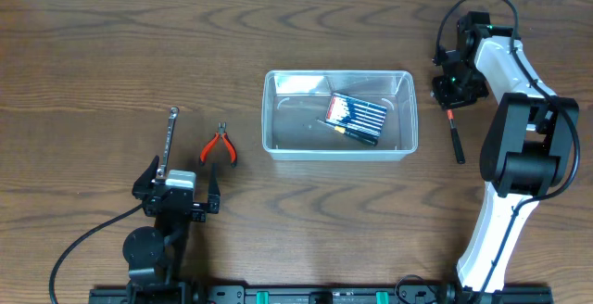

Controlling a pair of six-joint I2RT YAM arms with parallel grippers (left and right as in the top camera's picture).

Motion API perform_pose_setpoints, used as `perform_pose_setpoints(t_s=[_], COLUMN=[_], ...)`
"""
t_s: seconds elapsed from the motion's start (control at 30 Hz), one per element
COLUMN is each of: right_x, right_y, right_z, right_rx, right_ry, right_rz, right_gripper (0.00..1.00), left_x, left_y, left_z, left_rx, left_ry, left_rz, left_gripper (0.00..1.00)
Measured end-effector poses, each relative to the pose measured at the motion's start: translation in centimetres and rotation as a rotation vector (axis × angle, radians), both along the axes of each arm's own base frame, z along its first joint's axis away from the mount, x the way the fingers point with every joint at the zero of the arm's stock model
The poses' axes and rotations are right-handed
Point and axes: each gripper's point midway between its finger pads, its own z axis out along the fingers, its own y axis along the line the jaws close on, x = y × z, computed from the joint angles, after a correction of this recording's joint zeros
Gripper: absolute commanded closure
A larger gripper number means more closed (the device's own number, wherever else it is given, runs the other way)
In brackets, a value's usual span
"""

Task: Pack container
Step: 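Lower the right gripper and close it on the hammer handle, then lift the hammer and carry it over the clear container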

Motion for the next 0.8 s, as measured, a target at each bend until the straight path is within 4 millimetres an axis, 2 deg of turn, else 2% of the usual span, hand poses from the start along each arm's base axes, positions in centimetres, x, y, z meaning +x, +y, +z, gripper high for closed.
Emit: perform_pose_setpoints(t_s=[0.17, 0.33, 0.67, 0.8], right_x=[0.0, 0.0, -0.6, -0.4], right_y=[0.0, 0.0, 0.0, 0.0], right_z=[0.0, 0.0, 0.3, 1.8], right_rx=[-0.001, -0.002, 0.001, 0.001], right_ry=[0.0, 0.001, 0.032, 0.041], right_rz=[0.0, 0.001, 0.0, 0.0], right_gripper=[0.87, 0.99, 0.99, 0.99], left_x=[0.0, 0.0, 0.0, 0.0], left_y=[0.0, 0.0, 0.0, 0.0], left_z=[0.0, 0.0, 0.0, 0.0], left_rx=[0.0, 0.0, 0.0, 0.0], left_ry=[0.0, 0.0, 0.0, 0.0], left_rz=[0.0, 0.0, 0.0, 0.0], left_gripper=[0.02, 0.02, 0.02, 0.02])
